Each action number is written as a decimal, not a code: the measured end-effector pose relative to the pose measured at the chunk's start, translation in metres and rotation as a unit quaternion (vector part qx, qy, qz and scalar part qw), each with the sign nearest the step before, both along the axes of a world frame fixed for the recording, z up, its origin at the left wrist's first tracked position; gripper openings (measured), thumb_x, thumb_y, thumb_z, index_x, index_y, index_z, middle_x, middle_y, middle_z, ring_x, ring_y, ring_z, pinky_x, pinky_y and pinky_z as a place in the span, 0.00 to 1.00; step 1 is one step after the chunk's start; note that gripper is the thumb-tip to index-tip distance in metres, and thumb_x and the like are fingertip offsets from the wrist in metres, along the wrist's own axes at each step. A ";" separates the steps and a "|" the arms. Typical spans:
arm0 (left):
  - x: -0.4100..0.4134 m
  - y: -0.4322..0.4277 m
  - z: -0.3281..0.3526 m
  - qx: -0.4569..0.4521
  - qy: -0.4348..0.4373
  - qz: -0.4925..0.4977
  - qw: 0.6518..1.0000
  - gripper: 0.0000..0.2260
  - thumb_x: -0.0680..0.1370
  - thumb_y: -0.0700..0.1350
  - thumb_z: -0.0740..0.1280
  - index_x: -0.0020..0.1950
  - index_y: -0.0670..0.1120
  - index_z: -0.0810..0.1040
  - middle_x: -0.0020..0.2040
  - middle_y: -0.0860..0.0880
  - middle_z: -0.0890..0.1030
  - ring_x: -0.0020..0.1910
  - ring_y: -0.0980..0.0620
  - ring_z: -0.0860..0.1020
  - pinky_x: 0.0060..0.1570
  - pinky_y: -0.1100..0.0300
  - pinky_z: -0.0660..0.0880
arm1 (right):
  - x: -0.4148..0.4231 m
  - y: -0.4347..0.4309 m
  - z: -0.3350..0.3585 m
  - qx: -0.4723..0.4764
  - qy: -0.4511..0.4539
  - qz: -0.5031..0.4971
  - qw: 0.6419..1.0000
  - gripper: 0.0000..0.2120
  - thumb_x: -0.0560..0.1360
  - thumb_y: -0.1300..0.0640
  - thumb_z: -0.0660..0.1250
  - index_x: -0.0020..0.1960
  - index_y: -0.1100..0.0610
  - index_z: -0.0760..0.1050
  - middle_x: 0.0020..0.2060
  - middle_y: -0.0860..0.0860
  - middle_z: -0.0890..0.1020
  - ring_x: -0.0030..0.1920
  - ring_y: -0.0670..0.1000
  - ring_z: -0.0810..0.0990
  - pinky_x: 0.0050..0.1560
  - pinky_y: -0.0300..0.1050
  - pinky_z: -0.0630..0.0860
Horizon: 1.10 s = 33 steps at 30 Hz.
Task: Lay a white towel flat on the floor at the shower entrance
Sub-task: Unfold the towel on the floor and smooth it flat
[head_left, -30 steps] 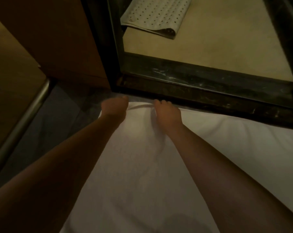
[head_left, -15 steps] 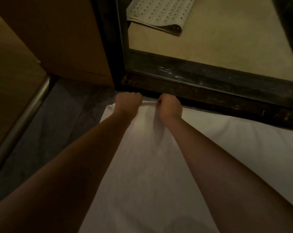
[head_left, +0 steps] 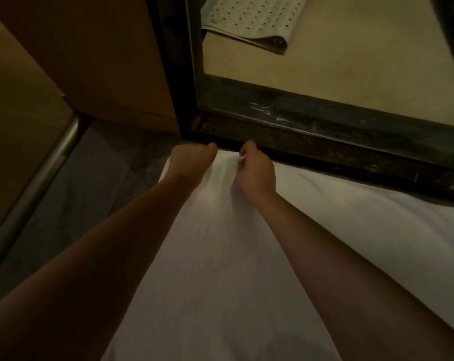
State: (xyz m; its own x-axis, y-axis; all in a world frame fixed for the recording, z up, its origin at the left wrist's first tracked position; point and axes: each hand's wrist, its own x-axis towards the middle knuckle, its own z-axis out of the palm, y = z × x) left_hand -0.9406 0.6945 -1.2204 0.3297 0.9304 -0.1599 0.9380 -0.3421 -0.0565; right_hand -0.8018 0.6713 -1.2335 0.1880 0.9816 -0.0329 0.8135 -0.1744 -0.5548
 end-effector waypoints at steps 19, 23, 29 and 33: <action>-0.014 -0.021 -0.043 -0.081 -0.100 0.098 0.987 0.28 0.81 0.56 0.53 0.77 0.48 0.48 0.78 0.45 0.48 0.76 0.45 0.49 0.71 0.47 0.57 | -0.019 -0.030 -0.042 -0.058 -0.142 0.155 0.976 0.27 0.82 0.49 0.49 0.77 0.56 0.46 0.77 0.56 0.48 0.76 0.55 0.44 0.76 0.52 0.44; -0.019 -0.014 -0.044 -0.096 -0.080 0.088 0.988 0.28 0.81 0.56 0.52 0.77 0.48 0.47 0.78 0.45 0.46 0.76 0.46 0.47 0.71 0.47 0.57 | -0.017 -0.026 -0.037 -0.083 -0.141 0.167 0.972 0.27 0.82 0.49 0.49 0.77 0.56 0.45 0.77 0.55 0.46 0.76 0.54 0.42 0.76 0.51 0.43; -0.013 -0.007 -0.034 -0.119 -0.047 0.101 0.987 0.28 0.81 0.53 0.54 0.77 0.45 0.48 0.78 0.43 0.48 0.76 0.43 0.50 0.72 0.45 0.57 | 0.001 -0.021 -0.009 -0.120 -0.047 0.189 0.973 0.28 0.81 0.49 0.53 0.77 0.55 0.49 0.77 0.53 0.49 0.76 0.53 0.46 0.75 0.52 0.51; 0.021 -0.014 -0.021 -0.086 -0.033 0.114 0.989 0.23 0.80 0.44 0.58 0.74 0.42 0.59 0.75 0.41 0.59 0.72 0.43 0.62 0.67 0.47 0.65 | 0.062 -0.052 0.003 -0.032 -0.036 0.116 0.992 0.22 0.81 0.51 0.52 0.74 0.55 0.60 0.74 0.53 0.62 0.73 0.52 0.60 0.70 0.49 0.61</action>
State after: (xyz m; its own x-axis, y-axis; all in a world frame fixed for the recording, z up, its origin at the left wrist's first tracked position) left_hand -0.9193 0.6808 -1.2416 0.1288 0.9430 -0.3068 0.9916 -0.1200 0.0476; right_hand -0.7393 0.6195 -1.2308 -0.0378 0.9950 -0.0920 0.8728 -0.0119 -0.4880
